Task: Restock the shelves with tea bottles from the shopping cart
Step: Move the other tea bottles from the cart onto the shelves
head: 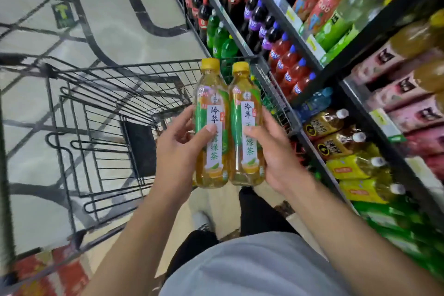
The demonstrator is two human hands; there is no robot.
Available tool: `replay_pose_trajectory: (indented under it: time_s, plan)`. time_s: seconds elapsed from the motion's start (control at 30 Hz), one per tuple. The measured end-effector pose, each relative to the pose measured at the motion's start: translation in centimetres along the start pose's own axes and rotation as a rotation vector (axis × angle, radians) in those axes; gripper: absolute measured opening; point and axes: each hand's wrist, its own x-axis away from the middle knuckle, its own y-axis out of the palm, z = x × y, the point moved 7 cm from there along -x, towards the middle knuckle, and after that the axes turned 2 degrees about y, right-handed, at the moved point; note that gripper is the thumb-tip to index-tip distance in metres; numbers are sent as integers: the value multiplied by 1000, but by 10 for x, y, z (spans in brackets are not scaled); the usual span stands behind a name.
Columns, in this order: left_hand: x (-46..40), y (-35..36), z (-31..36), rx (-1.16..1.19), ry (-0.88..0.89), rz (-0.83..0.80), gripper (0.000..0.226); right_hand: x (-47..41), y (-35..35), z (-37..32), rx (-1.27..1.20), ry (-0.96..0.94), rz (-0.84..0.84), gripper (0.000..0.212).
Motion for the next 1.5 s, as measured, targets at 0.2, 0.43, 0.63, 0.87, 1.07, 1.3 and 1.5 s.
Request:
replay_pose_trajectory:
  time_s: [0.2, 0.43, 0.63, 0.87, 1.07, 1.3, 1.5]
  plan:
    - [38, 8, -14, 4, -55, -143, 37, 75, -11, 19, -34, -52, 216, 44]
    - [86, 72, -12, -5, -69, -352, 38, 156, -49, 8, -135, -245, 415, 40]
    - [158, 157, -24, -50, -35, -558, 33, 260, -107, 0, -218, -424, 584, 41]
    - [310, 267, -70, -143, -21, -819, 47, 444, -191, 23, -270, -575, 801, 36]
    - [454, 366, -102, -146, -25, -1112, 45, 612, -255, 30, -194, -739, 1029, 41]
    - [570, 468, -101, -95, 38, -1281, 47, 744, -317, 4, -122, -880, 1238, 45]
    - [621, 545, -109, -77, 98, -1433, 41, 810, -366, -20, -59, -953, 1325, 48]
